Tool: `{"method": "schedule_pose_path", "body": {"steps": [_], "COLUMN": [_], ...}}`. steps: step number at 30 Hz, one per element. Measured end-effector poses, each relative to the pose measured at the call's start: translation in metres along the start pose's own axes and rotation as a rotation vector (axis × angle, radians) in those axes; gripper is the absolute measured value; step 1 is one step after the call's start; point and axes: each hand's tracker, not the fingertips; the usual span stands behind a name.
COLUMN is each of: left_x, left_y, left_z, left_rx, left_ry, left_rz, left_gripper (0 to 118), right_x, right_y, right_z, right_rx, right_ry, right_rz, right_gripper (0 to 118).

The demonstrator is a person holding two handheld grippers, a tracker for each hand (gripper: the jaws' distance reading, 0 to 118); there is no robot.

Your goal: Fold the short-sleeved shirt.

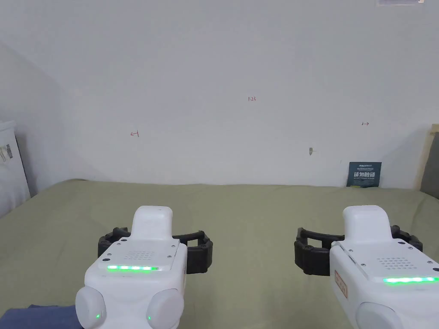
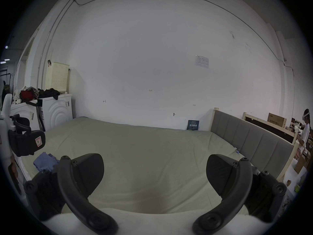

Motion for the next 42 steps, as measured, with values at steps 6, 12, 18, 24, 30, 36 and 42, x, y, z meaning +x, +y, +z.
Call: {"method": "schedule_pose_path", "body": {"steps": [6, 12, 18, 24, 30, 36, 42], "left_x": [0.001, 0.0, -0.001, 0.0, 0.0, 0.0, -0.001], "left_y": [0.002, 0.003, 0.004, 0.004, 0.005, 0.005, 0.004], "left_z": [0.001, 0.003, 0.004, 0.004, 0.004, 0.006, 0.005], "left_rx": [0.002, 0.007, 0.006, 0.006, 0.006, 0.004, -0.003], "left_ry": [-0.004, -0.002, -0.002, -0.007, -0.009, -0.007, -0.005], "left_rz": [0.001, 0.004, 0.009, 0.009, 0.013, 0.009, 0.015], "left_gripper": [118, 118, 118, 118, 118, 118, 118], "right_x": [0.001, 0.004, 0.004, 0.002, 0.003, 0.005, 0.01], "right_y": [0.003, 0.005, 0.006, 0.003, 0.003, 0.006, 0.012], "right_z": [0.002, 0.002, 0.003, 0.003, 0.001, 0.0, 0.0], "right_rx": [0.012, 0.008, 0.014, 0.012, 0.003, -0.011, -0.094], "right_ry": [-0.014, -0.013, -0.013, -0.014, -0.017, -0.004, 0.1], "right_rz": [-0.001, -0.011, -0.009, 0.008, 0.005, -0.017, -0.154], "right_gripper": [118, 118, 118, 118, 118, 118, 118]}}
